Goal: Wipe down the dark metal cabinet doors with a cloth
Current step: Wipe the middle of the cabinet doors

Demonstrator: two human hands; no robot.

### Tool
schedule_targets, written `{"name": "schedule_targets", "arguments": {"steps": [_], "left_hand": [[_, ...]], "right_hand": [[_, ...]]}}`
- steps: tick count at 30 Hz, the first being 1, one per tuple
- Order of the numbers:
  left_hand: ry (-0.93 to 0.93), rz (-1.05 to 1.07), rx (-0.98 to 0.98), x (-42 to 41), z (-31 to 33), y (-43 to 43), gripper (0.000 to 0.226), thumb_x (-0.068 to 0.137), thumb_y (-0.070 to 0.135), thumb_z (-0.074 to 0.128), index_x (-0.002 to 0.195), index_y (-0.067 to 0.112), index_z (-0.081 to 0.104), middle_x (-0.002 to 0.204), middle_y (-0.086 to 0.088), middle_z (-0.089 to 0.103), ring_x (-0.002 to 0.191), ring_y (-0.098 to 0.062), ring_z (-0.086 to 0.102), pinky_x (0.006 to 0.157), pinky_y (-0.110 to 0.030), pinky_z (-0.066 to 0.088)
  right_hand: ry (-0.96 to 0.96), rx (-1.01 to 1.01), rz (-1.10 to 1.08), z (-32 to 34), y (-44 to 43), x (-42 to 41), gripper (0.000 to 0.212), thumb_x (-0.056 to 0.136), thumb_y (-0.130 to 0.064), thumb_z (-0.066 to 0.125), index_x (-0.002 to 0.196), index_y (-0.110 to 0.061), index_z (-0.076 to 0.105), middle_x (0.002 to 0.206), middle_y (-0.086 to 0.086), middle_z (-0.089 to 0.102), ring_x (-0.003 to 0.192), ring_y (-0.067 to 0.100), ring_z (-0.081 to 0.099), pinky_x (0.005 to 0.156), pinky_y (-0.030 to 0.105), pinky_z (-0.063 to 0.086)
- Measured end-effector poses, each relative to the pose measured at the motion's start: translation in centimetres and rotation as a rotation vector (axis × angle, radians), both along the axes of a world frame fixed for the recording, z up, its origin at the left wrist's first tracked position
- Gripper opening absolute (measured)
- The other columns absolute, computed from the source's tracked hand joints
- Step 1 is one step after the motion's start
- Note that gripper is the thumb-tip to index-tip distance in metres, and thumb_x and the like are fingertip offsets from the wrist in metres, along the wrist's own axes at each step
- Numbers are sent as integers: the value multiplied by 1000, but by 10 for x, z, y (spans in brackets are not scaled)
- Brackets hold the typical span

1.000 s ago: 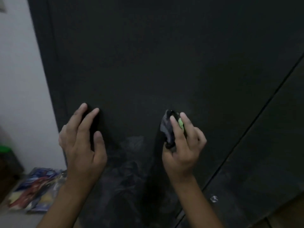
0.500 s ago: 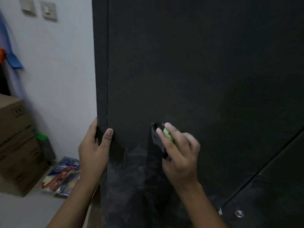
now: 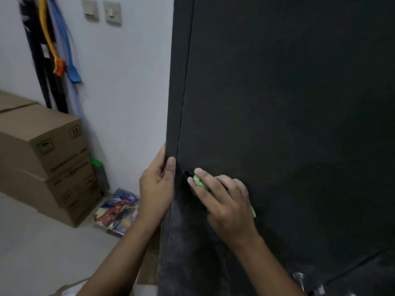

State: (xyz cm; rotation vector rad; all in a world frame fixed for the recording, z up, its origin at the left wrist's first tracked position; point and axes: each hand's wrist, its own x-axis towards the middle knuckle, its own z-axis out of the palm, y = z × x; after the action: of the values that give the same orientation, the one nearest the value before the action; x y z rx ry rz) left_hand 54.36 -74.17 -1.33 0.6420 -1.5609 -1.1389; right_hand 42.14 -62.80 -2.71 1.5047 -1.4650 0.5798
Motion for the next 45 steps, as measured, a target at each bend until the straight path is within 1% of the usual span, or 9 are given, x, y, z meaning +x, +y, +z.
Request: {"name": "schedule_targets", "arguments": {"steps": [8, 16, 22, 26, 29, 35, 38, 41, 45], "left_hand": [[-33, 39, -17, -1, -4, -2, 41, 106, 25, 43, 146, 28, 47, 136, 13, 60, 127, -4, 54, 108, -42, 46], [-37, 136, -49, -9, 0, 4, 40, 105, 22, 45, 145, 26, 49, 129, 15, 64, 119, 3, 57, 101, -25, 50], [-30, 137, -73, -10, -2, 5, 39, 106, 25, 43, 144, 22, 50, 128, 9, 65, 119, -4, 59, 98, -32, 53], [-30, 150, -87, -11, -6, 4, 39, 106, 27, 43, 144, 24, 49, 128, 12, 65, 118, -1, 58, 97, -23, 52], [-19, 163, -101, -13, -10, 1, 39, 106, 27, 43, 143, 21, 51, 128, 10, 64, 119, -2, 58, 97, -20, 50], [203, -66, 119, -9, -17, -11, 36, 106, 19, 40, 138, 13, 56, 133, -1, 64, 127, -15, 57, 107, -34, 45], [225, -125, 277, -3, -35, -14, 34, 105, 15, 36, 126, 13, 63, 119, -3, 71, 118, -23, 63, 97, -34, 51], [230, -198, 380, 0, -63, -11, 36, 104, 14, 34, 125, 10, 63, 122, -8, 70, 120, -25, 62, 102, -41, 48], [241, -202, 515, 3, -82, -19, 38, 104, 22, 37, 131, 12, 61, 124, -10, 69, 116, -24, 62, 93, -36, 47]], "right_hand": [[43, -90, 18, -11, -8, -6, 31, 101, -17, 55, 124, -31, 70, 136, -12, 61, 100, 15, 58, 82, 34, 47], [1, -88, 45, -11, -7, -8, 30, 101, -20, 55, 123, -33, 70, 135, -14, 61, 101, 14, 59, 83, 33, 48], [-13, -79, 30, -18, -4, -8, 28, 99, -20, 60, 121, -33, 71, 133, -14, 63, 100, 13, 58, 81, 32, 50], [84, 91, 19, -25, 2, -12, 26, 96, -25, 65, 121, -30, 70, 136, -13, 61, 102, 14, 61, 85, 33, 47], [182, 203, 69, -17, 5, -17, 27, 101, -21, 55, 122, -29, 69, 138, -10, 60, 102, 16, 65, 86, 33, 45], [58, 79, -14, -23, -10, -1, 30, 102, -24, 51, 128, -30, 65, 140, -10, 58, 107, 15, 59, 88, 35, 42], [149, 346, -18, -43, -9, 3, 45, 100, -16, 33, 138, -25, 56, 150, -6, 47, 118, 20, 50, 93, 40, 36], [257, 554, -9, -49, -5, 1, 51, 89, -24, 42, 138, -26, 55, 150, -6, 45, 121, 23, 42, 96, 43, 30], [114, 361, 66, -20, -4, 0, 50, 89, -16, 41, 136, -22, 58, 145, -4, 52, 114, 25, 44, 92, 43, 34]]}}
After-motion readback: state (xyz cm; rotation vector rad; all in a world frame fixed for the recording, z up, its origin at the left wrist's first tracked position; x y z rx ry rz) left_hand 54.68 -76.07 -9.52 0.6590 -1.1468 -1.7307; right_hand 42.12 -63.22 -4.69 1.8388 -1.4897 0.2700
